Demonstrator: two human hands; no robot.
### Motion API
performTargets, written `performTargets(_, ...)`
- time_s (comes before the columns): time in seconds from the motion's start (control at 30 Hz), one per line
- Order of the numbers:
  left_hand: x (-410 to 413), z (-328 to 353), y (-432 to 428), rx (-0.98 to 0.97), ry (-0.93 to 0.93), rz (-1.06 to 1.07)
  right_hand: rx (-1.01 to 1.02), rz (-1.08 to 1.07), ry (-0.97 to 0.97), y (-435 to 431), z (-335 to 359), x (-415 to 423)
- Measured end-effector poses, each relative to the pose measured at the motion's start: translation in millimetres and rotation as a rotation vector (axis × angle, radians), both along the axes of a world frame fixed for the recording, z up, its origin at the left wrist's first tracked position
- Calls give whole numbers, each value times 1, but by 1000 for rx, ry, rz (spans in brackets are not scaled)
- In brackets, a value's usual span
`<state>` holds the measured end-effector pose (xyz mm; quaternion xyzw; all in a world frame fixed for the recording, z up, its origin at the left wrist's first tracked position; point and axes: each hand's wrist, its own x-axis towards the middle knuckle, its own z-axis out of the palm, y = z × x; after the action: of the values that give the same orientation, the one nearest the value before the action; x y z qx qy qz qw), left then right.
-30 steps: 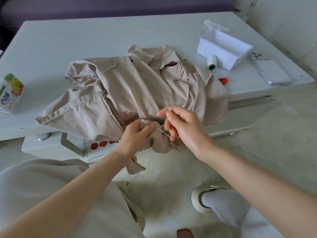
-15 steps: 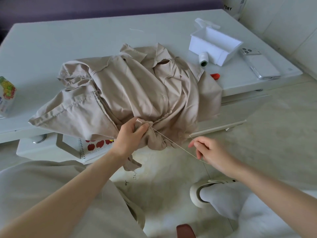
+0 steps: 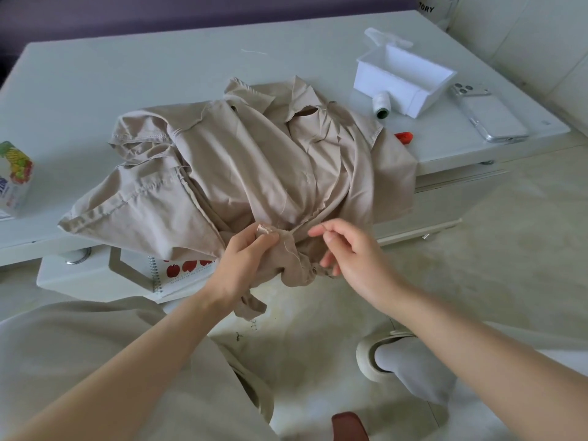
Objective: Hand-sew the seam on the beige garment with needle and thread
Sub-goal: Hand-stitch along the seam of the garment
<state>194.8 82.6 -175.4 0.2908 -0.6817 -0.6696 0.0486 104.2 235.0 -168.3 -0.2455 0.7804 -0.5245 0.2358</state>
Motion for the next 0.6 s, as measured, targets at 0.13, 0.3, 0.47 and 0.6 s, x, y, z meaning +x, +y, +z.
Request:
performTargets(0.13, 7, 6, -1, 35, 23, 4, -36, 109, -66, -21, 5, 9)
performTargets(0.3, 10, 5, -7, 38, 44, 37, 9, 216, -62, -27, 4, 12)
performTargets(0.47, 11, 1, -9, 16, 50, 46, 26, 171, -22, -22, 2, 6)
performTargets(0.6, 12, 0, -9, -4, 55, 72, 18, 179, 46, -18, 1, 5)
